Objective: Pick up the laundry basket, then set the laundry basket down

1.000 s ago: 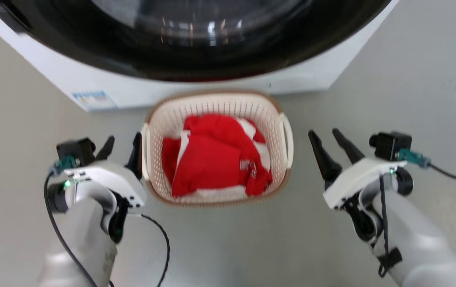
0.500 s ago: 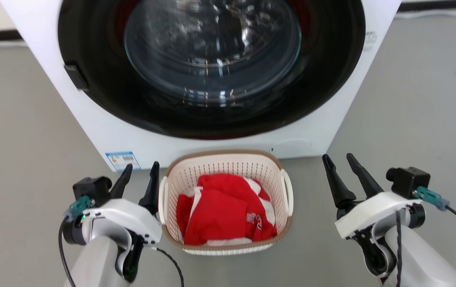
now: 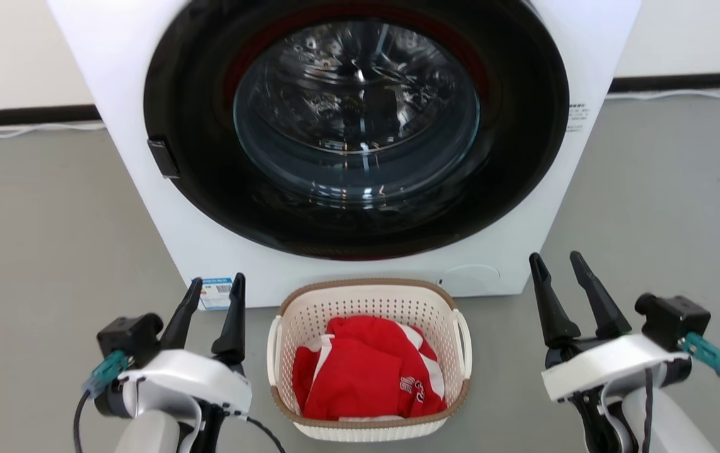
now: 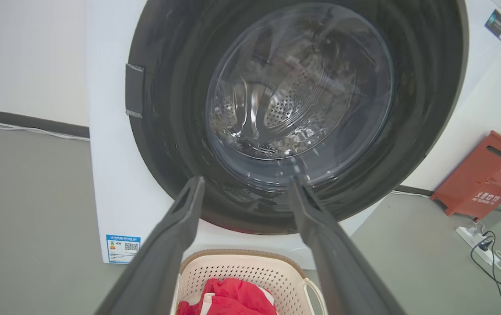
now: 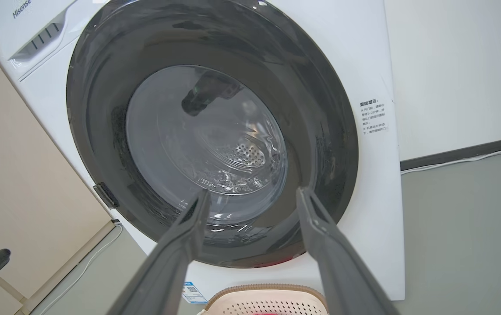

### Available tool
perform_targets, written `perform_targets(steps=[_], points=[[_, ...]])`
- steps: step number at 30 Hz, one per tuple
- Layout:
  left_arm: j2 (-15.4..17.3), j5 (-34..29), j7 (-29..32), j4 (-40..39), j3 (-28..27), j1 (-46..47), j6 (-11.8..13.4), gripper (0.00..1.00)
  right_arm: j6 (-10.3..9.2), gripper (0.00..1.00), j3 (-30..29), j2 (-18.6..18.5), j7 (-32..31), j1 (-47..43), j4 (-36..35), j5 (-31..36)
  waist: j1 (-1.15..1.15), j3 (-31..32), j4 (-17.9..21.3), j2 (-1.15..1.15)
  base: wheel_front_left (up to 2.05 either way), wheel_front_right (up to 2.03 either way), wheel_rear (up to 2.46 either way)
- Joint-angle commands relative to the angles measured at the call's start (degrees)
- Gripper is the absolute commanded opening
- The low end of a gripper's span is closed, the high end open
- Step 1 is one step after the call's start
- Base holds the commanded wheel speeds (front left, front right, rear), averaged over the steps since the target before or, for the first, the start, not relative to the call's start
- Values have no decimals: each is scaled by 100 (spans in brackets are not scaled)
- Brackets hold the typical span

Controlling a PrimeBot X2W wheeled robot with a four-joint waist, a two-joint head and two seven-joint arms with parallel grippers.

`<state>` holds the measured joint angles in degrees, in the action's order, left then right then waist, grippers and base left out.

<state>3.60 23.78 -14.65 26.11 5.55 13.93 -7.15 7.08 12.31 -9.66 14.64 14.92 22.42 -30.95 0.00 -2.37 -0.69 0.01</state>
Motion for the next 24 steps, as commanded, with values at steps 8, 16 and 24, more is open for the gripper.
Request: perform_targets(steps=[8,16,24], points=[[-31,121,-35,-977,-404,-458,-34,100,41,100,-623,212,36,-369,-817,506,0,199,-58,-1,0,0,0],[-56,-30,-35,-1337,-496,-722,-34,100,41,100,-979,340,36,-495,-933,884,0,213,-27,-1,0,0,0],[-65,-184,-35,-1352,-525,-765,-34,100,41,100,-953,354,36,-495,-880,957,0,213,-2,-1,0,0,0]])
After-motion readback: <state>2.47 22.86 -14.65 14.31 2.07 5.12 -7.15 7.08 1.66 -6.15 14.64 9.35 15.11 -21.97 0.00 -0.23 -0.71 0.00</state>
